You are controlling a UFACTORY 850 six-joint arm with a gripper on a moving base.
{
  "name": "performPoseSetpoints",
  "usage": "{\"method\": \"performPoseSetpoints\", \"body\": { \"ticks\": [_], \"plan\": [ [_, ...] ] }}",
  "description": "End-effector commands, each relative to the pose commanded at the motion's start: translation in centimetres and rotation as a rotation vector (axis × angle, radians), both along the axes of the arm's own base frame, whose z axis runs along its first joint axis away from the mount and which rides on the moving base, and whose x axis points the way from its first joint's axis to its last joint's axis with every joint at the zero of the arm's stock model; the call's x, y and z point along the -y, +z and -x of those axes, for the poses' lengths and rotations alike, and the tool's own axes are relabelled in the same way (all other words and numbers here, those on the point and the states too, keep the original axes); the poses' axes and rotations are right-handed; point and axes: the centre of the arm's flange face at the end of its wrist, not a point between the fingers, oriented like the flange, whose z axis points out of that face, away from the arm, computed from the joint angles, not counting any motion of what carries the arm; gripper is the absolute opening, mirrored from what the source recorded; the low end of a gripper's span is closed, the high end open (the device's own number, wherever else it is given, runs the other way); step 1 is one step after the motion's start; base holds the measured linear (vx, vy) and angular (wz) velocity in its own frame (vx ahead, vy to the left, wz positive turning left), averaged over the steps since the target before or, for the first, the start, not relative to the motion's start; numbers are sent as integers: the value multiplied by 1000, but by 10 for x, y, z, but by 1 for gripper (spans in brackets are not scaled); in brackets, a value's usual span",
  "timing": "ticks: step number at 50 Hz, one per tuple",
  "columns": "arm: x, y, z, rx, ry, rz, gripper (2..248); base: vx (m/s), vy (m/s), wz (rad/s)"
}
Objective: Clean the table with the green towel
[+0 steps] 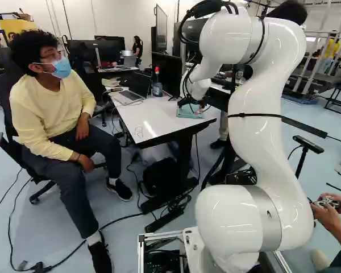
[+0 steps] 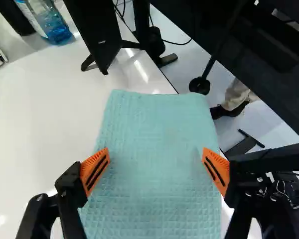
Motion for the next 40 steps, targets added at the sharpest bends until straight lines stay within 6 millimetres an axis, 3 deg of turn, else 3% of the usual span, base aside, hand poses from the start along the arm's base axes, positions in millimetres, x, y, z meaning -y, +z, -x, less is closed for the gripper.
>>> {"method": "performPoseSetpoints", "body": {
  "ticks": [8, 9, 13, 14, 18, 19, 23, 24, 34, 35, 39, 40],
  "plan": [
    [0, 0, 0, 0, 0, 0, 236, 0, 0, 0],
    [0, 0, 0, 0, 0, 0, 223, 0, 0, 0],
    [0, 0, 0, 1, 0, 0, 223, 0, 0, 0],
    [0, 0, 0, 2, 0, 0, 210, 0, 0, 0],
    [0, 0, 0, 5, 0, 1, 210, 0, 0, 0],
    [0, 0, 0, 6, 0, 1, 199, 0, 0, 0],
    [0, 1, -1, 11, 0, 1, 199, 0, 0, 0],
    [0, 1, -1, 12, 0, 2, 186, 0, 0, 0],
    [0, 2, -2, 27, 0, 3, 174, 0, 0, 0],
    [0, 2, -2, 28, 0, 3, 162, 0, 0, 0],
    [0, 2, -2, 30, 0, 4, 162, 0, 0, 0],
    [0, 2, -2, 30, 0, 4, 151, 0, 0, 0]
  ]
}}
